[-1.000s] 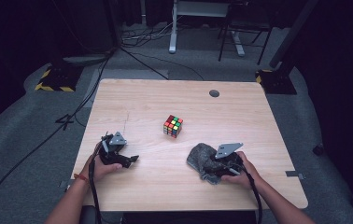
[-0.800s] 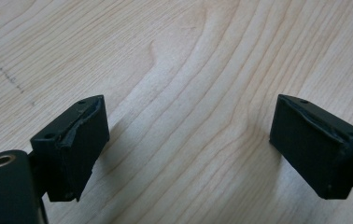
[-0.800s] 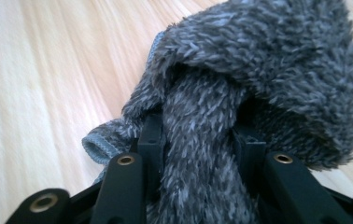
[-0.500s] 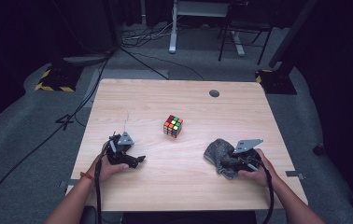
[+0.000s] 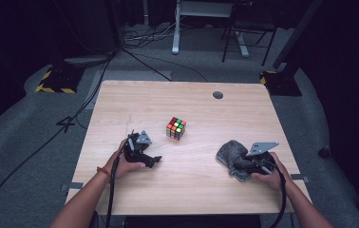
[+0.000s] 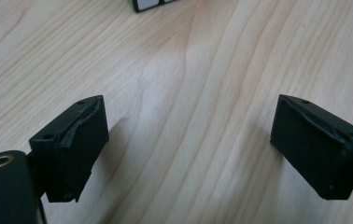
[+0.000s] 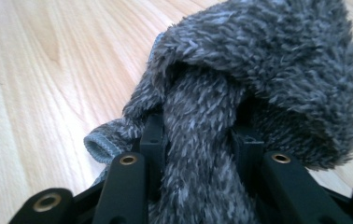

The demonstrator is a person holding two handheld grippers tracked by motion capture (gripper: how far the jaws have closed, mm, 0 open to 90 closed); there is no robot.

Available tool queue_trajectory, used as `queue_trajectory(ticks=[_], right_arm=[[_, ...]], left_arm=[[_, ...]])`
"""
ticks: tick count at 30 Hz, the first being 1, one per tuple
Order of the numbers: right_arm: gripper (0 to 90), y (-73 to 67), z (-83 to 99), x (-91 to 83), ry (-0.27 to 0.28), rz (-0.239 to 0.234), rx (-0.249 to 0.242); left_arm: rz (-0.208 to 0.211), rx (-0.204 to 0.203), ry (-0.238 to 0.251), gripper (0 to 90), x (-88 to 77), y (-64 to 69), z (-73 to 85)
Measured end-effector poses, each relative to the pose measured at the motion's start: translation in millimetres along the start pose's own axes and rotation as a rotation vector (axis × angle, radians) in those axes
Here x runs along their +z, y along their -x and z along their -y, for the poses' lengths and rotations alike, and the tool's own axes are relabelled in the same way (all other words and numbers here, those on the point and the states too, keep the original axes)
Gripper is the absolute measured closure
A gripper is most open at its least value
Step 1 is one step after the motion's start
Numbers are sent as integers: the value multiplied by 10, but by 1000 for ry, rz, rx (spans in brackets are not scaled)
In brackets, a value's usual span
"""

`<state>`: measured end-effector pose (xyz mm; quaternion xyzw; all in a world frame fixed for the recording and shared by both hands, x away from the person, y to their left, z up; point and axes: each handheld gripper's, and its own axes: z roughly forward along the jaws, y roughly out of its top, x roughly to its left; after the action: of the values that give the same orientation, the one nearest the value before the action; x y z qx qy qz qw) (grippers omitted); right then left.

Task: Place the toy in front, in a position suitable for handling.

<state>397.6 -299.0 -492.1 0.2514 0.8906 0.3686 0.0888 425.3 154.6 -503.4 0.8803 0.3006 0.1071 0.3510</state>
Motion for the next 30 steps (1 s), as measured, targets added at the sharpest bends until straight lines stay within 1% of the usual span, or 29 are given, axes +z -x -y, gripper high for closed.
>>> queue_trajectory(ticks=[4,7,11,12,13,14,16,18,24,26,27,29,30], right_arm=[[656,57,59,-60,1,26,24],[656,77,84,-78,9,32,43],[652,65,103,-81,20,46,45],[651,64,104,-82,20,48,45],[650,63,106,-84,20,49,47],[650,63,109,-87,20,52,47],[650,67,117,-89,25,54,51],[649,66,123,-90,29,56,52],[647,70,127,-89,33,53,52],[647,71,128,-90,32,51,52],[647,71,128,-90,33,53,52],[647,71,129,-90,33,51,53],[647,71,130,-90,34,49,53]], left_arm=[[-8,-10,1,114,108,23,-115],[-7,-5,0,121,183,48,-198],[-16,-16,2,115,287,62,-308],[-20,-11,3,119,305,67,-330],[-15,-7,0,120,324,69,-350],[-13,-15,-1,116,343,69,-369],[-12,-10,-3,112,370,59,-402],[-16,-24,1,113,393,56,-424],[-4,-3,1,122,449,21,-490],[-11,-10,11,143,470,3,-510],[-12,-20,12,150,481,-1,-522],[-26,-30,12,155,497,-13,-546],[-25,-23,10,155,507,-25,-557]])
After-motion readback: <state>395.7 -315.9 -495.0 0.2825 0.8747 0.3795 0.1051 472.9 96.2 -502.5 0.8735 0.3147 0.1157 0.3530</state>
